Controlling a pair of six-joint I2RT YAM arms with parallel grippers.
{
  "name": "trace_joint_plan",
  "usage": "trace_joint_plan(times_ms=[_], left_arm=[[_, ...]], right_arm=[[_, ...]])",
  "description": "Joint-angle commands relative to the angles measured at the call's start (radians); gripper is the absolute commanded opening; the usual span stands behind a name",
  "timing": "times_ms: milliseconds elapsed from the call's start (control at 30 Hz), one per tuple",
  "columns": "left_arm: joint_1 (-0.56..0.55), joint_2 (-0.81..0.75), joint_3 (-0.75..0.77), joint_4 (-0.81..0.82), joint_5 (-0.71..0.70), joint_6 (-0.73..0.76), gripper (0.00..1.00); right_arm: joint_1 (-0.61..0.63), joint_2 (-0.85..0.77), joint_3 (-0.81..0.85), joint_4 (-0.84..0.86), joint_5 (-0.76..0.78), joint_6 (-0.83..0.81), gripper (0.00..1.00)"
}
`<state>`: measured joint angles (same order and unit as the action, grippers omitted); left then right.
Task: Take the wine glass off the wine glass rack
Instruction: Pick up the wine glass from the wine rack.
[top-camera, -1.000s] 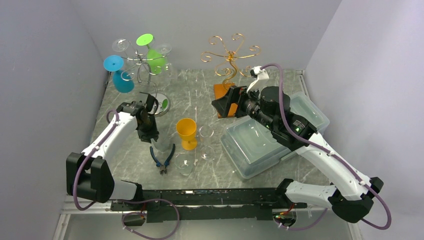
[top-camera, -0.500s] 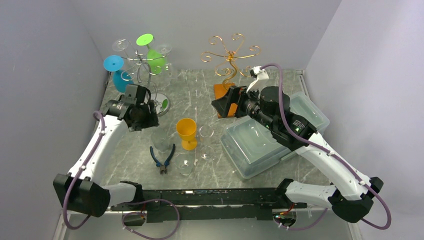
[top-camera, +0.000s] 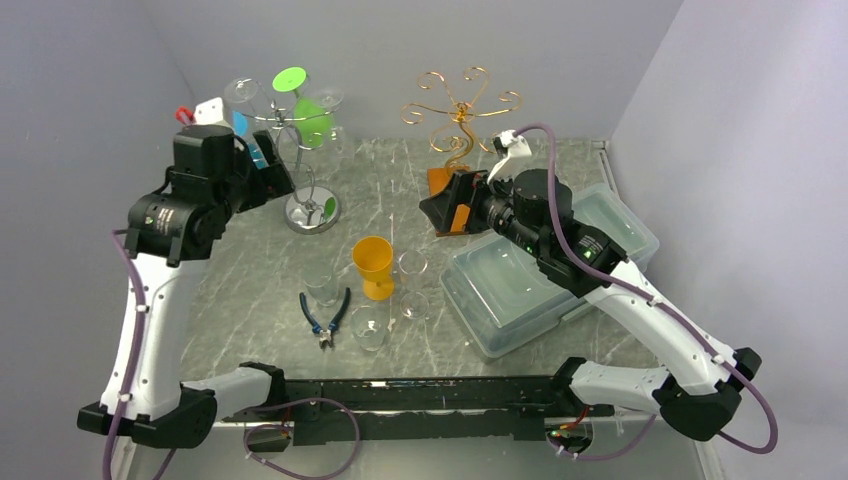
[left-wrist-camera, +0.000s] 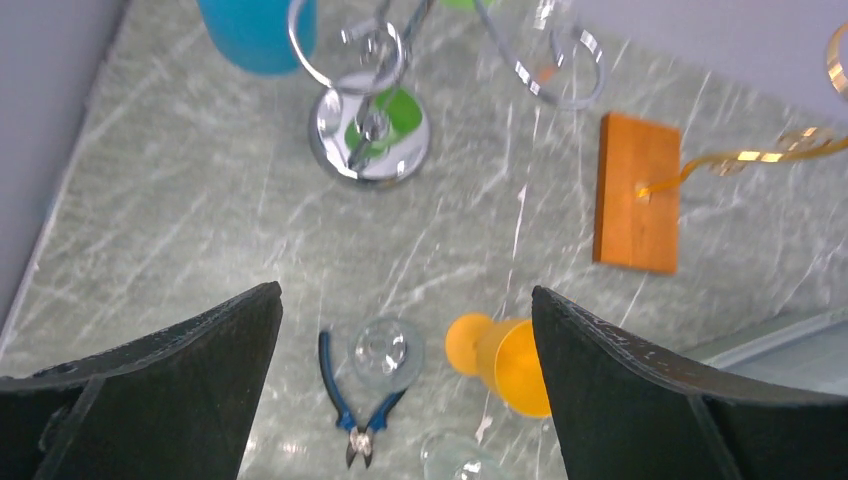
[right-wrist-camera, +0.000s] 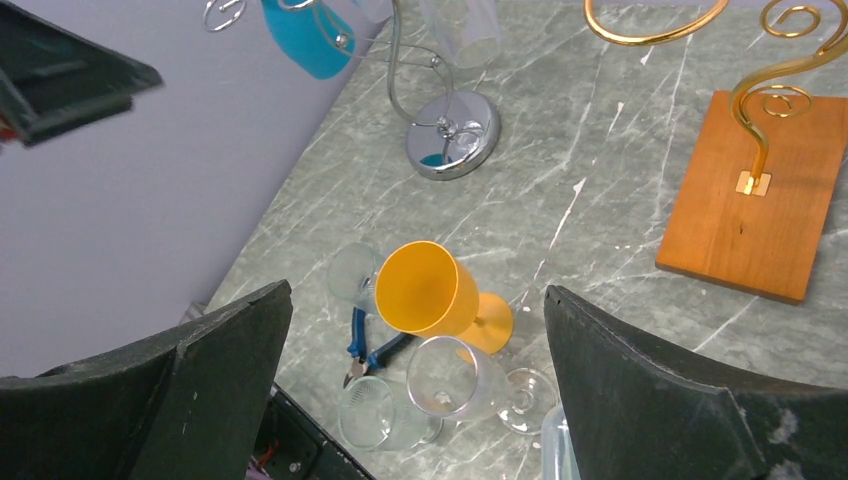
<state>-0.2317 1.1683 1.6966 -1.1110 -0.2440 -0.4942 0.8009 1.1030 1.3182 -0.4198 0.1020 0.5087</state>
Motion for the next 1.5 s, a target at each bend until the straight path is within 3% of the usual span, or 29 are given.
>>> trace_joint_plan(times_ms=[0, 200, 367, 633, 967, 1467], left_arm=[[0.004, 0.017, 0.103, 0.020, -0.100, 0.020, 0.99], [0.016, 0.182, 0.273, -0.032, -0.248, 0.082, 0.99], [0.103, 0.291, 0.364, -0.012, -0.305, 0.090, 1.00], [0.261, 0.409, 0.401, 0.067, -0.112, 0.093, 0.99], [0.286, 0.452, 0.391, 0.158, -0.026, 0.127, 0.99], [0.310, 0.558, 0.470, 0.155, -0.002, 0.130, 0.99]], right_arm=[[0.000, 0.005, 0.052, 0.010, -0.002, -0.002, 1.00], [0.000, 0.019, 0.067, -0.008, -0.005, -0.001, 1.00], [0.000, 0.021, 0.079, -0.028, -0.003, -0.001, 1.00], [0.000, 0.021, 0.087, -0.049, 0.001, 0.000, 1.00], [0.002, 0.025, 0.085, -0.042, -0.004, 0.003, 1.00], [0.001, 0.021, 0.064, -0.025, -0.010, 0.005, 1.00]])
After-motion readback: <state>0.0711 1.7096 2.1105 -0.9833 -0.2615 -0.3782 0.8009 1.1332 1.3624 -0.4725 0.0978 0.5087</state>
